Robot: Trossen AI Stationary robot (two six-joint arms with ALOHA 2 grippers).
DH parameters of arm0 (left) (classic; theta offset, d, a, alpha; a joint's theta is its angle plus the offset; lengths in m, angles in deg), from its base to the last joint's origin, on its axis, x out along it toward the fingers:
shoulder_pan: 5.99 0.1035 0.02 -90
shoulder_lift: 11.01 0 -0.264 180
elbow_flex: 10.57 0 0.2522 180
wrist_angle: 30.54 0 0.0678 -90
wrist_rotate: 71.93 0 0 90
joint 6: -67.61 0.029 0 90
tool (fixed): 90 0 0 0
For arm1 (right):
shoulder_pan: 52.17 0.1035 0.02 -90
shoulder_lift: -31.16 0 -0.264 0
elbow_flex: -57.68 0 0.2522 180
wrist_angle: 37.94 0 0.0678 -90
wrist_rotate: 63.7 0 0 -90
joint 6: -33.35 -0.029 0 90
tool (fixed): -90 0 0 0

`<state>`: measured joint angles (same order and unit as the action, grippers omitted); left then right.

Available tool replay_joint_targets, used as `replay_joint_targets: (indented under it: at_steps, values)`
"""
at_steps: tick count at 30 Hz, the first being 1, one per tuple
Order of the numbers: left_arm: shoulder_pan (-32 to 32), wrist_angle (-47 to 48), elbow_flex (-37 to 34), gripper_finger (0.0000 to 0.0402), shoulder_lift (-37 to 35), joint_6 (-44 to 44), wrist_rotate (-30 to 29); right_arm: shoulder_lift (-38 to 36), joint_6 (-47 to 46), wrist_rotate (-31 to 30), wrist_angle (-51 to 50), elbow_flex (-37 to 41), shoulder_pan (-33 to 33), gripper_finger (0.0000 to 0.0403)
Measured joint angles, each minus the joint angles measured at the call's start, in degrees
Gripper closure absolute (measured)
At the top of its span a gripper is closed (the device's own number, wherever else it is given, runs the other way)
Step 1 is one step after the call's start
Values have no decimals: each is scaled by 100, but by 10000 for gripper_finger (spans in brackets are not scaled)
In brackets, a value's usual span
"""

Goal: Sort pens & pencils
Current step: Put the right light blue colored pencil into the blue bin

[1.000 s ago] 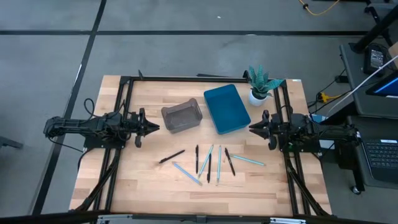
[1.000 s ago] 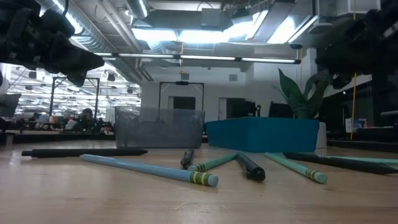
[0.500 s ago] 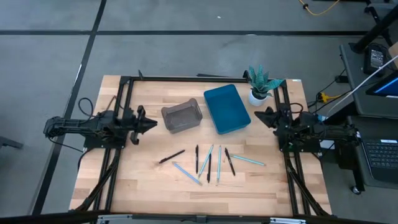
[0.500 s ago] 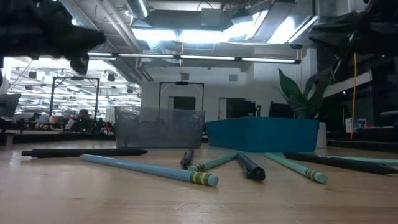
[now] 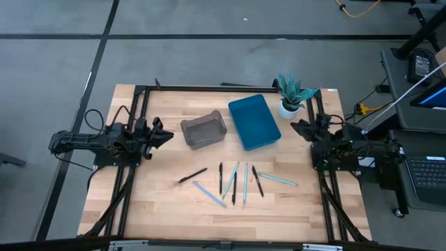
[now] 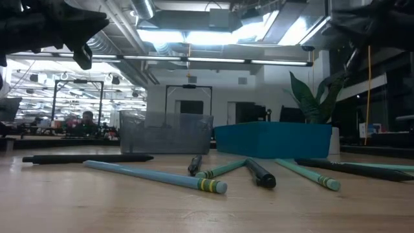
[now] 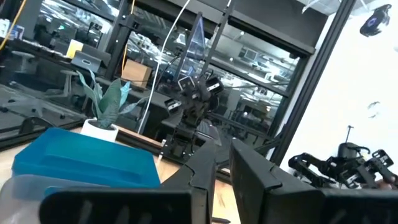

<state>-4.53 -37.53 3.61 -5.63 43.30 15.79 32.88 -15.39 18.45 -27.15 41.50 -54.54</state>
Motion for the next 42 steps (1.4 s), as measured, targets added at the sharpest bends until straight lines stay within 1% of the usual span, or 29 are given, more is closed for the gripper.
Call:
replay_joint_targets:
  at_steps: [4, 7, 10, 12, 14, 17, 19, 20, 22, 26, 28, 31, 34, 36, 38, 42]
  values:
    - [-3, 11, 0, 360, 2, -685, 25, 234, 578, 36, 955, -16, 0, 313]
    - [-6, -38, 3, 360, 2, -1399, 58, 581, 879, 175, 1030, -251, 0, 313]
    - [-19, -102, 138, 360, 9, -1752, 352, 1209, 882, 482, 1020, -668, 55, 313]
    - [-84, -186, 390, 360, 40, -1722, 413, 1757, 922, 741, 1013, -1122, 151, 313]
    - [-169, -127, 702, 360, 152, -1482, 419, 2370, 1174, 995, 1020, -1701, 292, 313]
    - [-347, -17, 1342, 360, 541, -952, 422, 3376, 1624, 1481, 908, -2756, 539, 313]
    - [-480, 265, 1833, 360, 935, -630, 427, 4033, 1899, 1830, 520, -3555, 700, 313]
    - [-549, 482, 2099, 360, 1164, -512, 435, 4351, 1990, 1959, 167, -3998, 790, 313]
    - [-704, 1019, 2689, 360, 1674, -379, 453, 4933, 2250, 2092, -854, -4853, 964, 313]
    - [-1013, 2400, 3883, 360, 2662, -301, 478, 5984, 2653, 2100, -3146, -6589, 1214, 313]
    - [-1143, 3142, 4495, 360, 3091, -250, 470, 6435, 2678, 2101, -4171, -7361, 1272, 313]
    - [-1328, 4369, 5287, 360, 3612, -299, 223, 7013, 2648, 2086, -5417, -8331, 1342, 313]
    - [-1534, 5492, 5927, 360, 3995, -644, -250, 7475, 2504, 1871, -6478, -9097, 1436, 313]
    - [-1680, 6157, 6236, 360, 4181, -1002, -512, 7750, 2317, 1657, -7290, -9555, 1504, 313]
    - [-1849, 6588, 6431, 360, 4331, -1449, -761, 7969, 1909, 1301, -8233, -9931, 1566, 313]
    - [-2204, 7077, 6511, 360, 4472, -2388, -1279, 8293, 524, 442, -10374, -10417, 1687, 313]
